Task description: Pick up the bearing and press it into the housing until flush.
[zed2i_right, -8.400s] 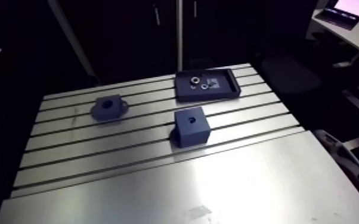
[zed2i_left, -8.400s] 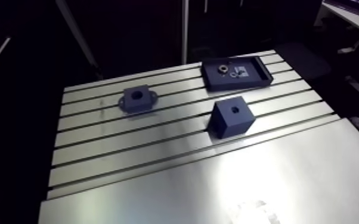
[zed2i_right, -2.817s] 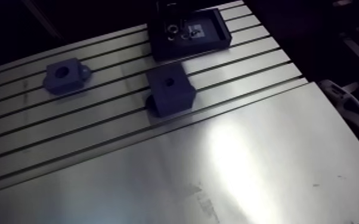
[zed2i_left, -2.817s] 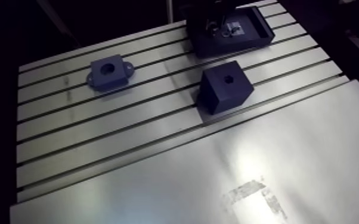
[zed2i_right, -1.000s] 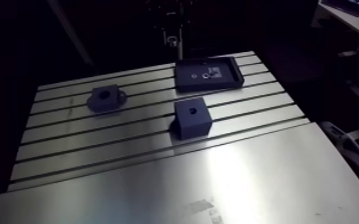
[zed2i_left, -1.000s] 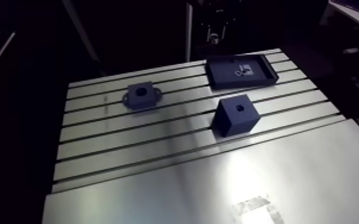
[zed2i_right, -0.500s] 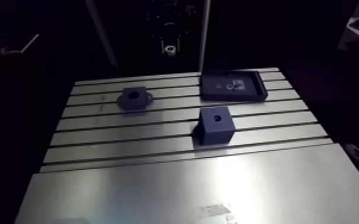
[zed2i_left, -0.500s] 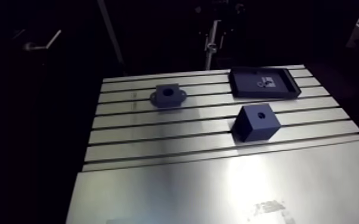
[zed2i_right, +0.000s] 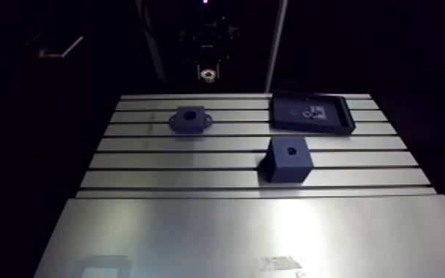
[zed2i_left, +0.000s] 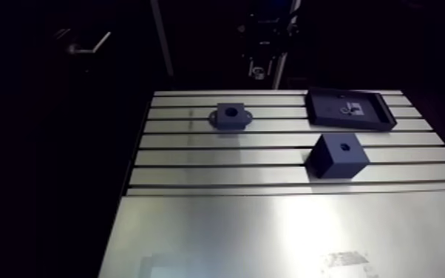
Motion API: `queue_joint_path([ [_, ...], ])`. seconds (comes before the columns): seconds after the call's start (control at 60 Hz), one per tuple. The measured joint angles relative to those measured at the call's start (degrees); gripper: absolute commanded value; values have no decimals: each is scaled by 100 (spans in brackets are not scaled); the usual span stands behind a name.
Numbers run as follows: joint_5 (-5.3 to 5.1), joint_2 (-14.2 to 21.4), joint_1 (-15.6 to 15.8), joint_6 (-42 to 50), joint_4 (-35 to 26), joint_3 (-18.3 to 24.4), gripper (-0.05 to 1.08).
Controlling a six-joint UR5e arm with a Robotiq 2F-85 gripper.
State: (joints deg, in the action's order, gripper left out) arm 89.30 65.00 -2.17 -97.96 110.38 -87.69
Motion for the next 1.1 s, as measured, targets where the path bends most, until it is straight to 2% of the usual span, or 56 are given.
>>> queue_joint_path([
  [0.633,0,-288,307,107,591,-231,65],
  [1.1,9,-499,435,108,712,-267,65],
])
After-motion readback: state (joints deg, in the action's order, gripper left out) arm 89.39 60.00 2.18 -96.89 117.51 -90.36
